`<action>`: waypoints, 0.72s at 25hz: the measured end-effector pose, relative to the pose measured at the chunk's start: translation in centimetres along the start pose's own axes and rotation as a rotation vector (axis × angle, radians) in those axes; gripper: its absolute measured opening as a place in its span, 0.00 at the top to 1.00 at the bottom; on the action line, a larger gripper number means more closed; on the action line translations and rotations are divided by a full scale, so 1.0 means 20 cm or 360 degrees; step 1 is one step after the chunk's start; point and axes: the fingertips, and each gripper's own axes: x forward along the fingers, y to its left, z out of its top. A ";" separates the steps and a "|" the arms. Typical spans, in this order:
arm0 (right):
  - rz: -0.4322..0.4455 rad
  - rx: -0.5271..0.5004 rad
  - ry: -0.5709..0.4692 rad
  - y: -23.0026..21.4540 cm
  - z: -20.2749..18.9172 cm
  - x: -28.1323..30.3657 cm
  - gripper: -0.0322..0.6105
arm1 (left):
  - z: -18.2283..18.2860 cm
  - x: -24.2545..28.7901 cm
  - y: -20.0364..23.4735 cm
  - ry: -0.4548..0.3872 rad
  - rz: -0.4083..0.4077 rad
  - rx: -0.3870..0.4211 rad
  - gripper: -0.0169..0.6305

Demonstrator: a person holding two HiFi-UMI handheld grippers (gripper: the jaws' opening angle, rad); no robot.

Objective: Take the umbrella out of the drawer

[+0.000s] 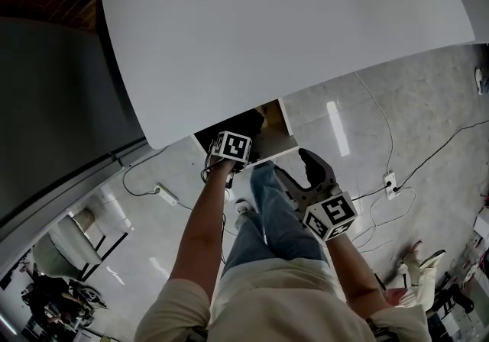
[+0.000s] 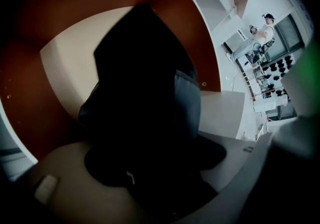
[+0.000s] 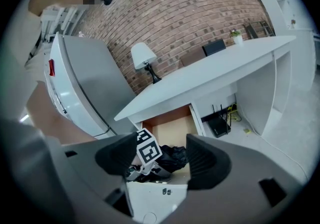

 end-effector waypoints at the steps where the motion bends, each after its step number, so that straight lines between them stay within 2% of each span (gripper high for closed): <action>1: -0.0001 0.0001 0.0004 0.00 0.00 0.00 0.50 | 0.00 0.00 -0.01 0.0005 -0.0002 0.0036 0.46; 6: -0.0025 -0.0043 -0.0070 0.02 0.06 -0.01 0.53 | 0.03 -0.04 -0.03 -0.0081 0.0022 0.0115 0.58; 13: -0.0035 -0.0094 -0.0124 0.13 0.09 -0.09 0.54 | 0.01 -0.26 -0.11 -0.0280 -0.0010 0.0161 0.59; 18: -0.0027 -0.0157 -0.0165 0.31 0.10 -0.16 0.56 | -0.09 -0.47 -0.16 -0.0460 -0.0027 0.0137 0.59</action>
